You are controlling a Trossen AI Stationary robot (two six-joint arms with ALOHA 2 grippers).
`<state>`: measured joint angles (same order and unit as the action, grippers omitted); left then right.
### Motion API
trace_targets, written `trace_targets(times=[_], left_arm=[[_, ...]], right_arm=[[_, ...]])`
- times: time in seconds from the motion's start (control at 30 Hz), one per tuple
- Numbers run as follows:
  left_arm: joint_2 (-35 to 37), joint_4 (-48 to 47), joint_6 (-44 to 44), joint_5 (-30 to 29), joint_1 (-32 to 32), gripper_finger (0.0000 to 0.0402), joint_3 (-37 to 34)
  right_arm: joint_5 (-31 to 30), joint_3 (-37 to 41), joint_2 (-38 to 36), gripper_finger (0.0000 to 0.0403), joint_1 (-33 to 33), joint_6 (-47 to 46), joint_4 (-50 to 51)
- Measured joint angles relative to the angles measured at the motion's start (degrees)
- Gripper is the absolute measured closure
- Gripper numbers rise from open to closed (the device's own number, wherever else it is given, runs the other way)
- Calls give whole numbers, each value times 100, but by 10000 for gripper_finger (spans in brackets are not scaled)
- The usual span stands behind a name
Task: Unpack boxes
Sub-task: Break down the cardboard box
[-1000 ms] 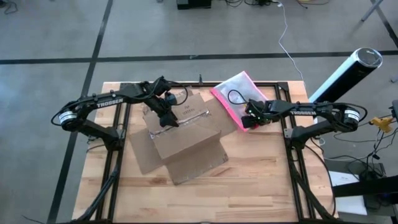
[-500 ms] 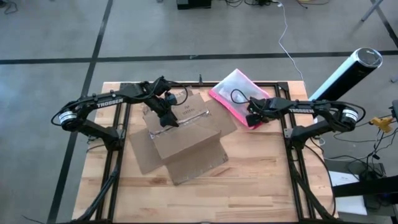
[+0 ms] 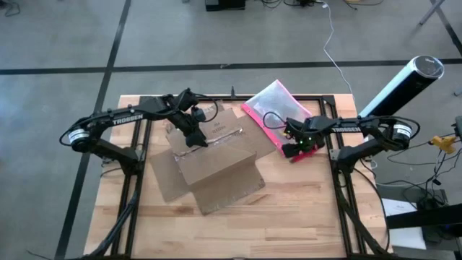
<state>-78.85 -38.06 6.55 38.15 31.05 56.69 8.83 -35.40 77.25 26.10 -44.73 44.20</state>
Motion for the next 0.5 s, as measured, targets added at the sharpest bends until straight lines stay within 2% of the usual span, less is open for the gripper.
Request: trace_targets(times=[0.17,0.27,0.33,0.5], left_arm=[[0,84,-1,-3,0,125,-4],[-2,175,0,-5,0,125,-4],[-2,212,-2,-7,0,125,-4],[-2,213,0,-10,0,125,-4]], right_arm=[[792,7,-55,222,-573,-193,-350],[933,-31,-202,222,-892,-294,-701],[734,-146,-335,222,-1019,-352,-856],[-328,-570,-703,222,-1325,-669,-854]])
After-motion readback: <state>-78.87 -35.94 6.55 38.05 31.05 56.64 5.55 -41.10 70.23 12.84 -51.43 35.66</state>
